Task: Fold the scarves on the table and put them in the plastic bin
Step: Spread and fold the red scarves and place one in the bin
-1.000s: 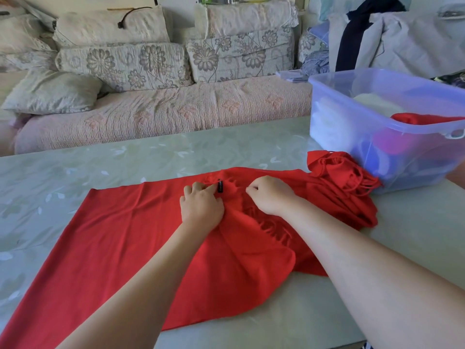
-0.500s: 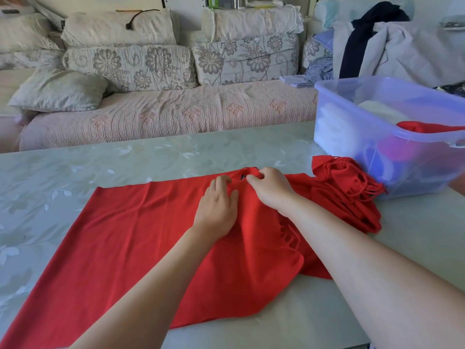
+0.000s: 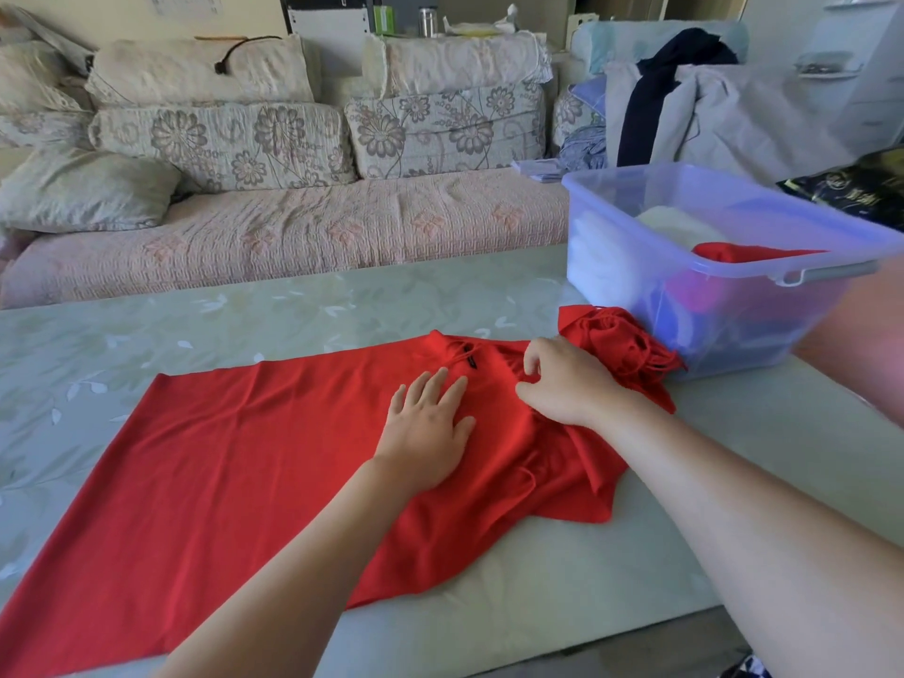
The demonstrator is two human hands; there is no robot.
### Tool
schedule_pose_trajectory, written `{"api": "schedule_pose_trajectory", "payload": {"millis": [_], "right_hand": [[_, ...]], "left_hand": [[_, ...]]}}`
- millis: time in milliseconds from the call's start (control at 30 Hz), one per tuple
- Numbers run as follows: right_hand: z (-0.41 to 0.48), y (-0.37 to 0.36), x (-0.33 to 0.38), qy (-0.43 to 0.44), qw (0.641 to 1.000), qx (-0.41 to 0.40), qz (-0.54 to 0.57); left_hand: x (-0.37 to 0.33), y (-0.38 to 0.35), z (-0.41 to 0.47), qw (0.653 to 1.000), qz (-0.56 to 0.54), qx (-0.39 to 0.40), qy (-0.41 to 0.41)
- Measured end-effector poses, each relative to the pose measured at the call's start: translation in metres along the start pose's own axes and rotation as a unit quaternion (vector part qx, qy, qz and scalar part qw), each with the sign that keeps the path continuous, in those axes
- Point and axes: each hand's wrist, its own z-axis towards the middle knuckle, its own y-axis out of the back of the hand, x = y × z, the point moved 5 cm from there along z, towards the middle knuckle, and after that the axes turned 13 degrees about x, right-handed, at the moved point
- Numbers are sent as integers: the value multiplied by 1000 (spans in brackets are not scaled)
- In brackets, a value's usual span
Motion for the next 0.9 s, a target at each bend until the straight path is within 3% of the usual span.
{"api": "schedule_pose_trajectory", "payload": {"millis": [67,167,300,367,467,600,733,833,900], "right_hand": [[-15,3,10,51,998,27,-16],[-44,-1,27,93,987,130,-19],[-85,-15,23,97,949,271,-133],[-95,-17,14,91,947,266,-158],[-103,-13,5,80,955,240,-156],[-115,-12,-1,73,948,228,-211],[-126,-2,-4,39,930,250,-268],[-138,0,-5,14,910,323,-261],[-140,-4,-7,11,921,323,-219]], "left_hand": [[-11,1,-9,999,-23,-30,-24],[-19,4,-24,995,-62,-66,-52],[-26,7,-48,985,-101,-110,-90],[-35,9,-62,975,-119,-125,-141],[-52,6,-82,975,-106,-82,-180],[-64,-6,-89,987,-45,-41,-146],[-66,-3,-90,991,-62,-37,-111],[-71,1,-92,993,-53,-23,-107],[-74,1,-91,994,-16,-18,-108]]}}
